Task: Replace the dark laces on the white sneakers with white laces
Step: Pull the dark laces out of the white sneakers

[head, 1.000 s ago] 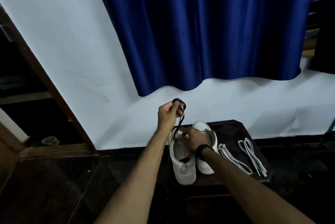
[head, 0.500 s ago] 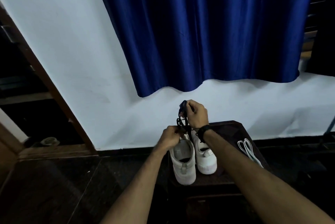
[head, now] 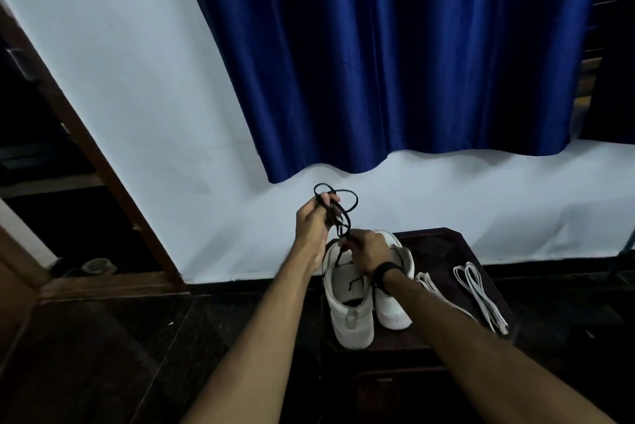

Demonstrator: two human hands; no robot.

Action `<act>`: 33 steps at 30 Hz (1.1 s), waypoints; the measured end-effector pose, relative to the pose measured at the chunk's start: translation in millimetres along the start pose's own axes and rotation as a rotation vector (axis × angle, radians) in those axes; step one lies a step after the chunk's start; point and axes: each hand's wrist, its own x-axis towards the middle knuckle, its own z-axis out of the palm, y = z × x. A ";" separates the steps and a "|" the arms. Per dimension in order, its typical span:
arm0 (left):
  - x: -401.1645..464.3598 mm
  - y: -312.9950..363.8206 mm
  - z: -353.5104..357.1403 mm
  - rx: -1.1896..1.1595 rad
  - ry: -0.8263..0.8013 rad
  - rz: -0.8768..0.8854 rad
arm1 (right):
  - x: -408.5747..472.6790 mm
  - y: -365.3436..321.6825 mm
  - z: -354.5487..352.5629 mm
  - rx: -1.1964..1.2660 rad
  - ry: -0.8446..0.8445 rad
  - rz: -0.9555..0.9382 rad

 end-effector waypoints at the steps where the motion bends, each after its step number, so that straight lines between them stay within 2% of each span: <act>1: -1.5 -3.3 -5.6 0.083 0.009 -0.023 | 2.2 -2.0 -3.1 0.017 0.081 0.006; 4: -6.6 -24.1 -20.7 0.475 -0.059 -0.134 | 12.0 -12.0 -18.8 0.181 0.277 0.054; 7: -12.4 -42.3 -28.4 0.759 -0.210 -0.179 | 17.2 -30.0 -27.4 0.304 0.268 -0.019; 9: -7.3 -43.2 -25.3 0.898 -0.157 -0.115 | 14.6 -40.6 -27.1 0.419 0.234 -0.076; 11: -4.6 -34.9 -15.9 0.866 -0.032 -0.071 | 10.2 -44.4 -27.0 0.504 0.241 -0.099; 14: 2.5 -23.9 -9.1 0.501 0.057 -0.035 | 5.7 -29.3 -24.2 0.504 0.170 -0.023; 17: 2.8 -14.3 -3.9 0.359 -0.010 -0.025 | -1.5 -7.0 -9.2 0.174 -0.106 0.033; 19: -0.9 -12.5 0.3 0.315 -0.056 -0.043 | -7.0 0.0 3.3 -0.008 -0.168 0.001; 21: -2.2 -15.7 -0.3 0.267 -0.051 -0.067 | -7.3 1.0 10.0 -0.039 -0.111 0.022; 23: -2.4 -19.6 -6.8 0.304 0.014 -0.027 | -6.5 -3.4 10.2 0.034 -0.013 0.055; 26: -6.0 -33.4 -21.8 0.668 0.057 0.076 | -5.0 -14.0 -0.4 0.199 0.140 0.084; 28: -15.4 -47.1 -27.7 0.838 0.031 0.064 | -1.3 -17.9 -7.6 0.196 0.188 0.081; 30: -21.4 -55.9 -29.4 0.739 0.030 0.003 | 1.7 -21.8 -14.3 0.162 0.160 0.037; 33: -21.2 -50.2 -29.3 0.441 0.025 -0.184 | 1.5 -29.1 -20.9 0.006 0.025 -0.077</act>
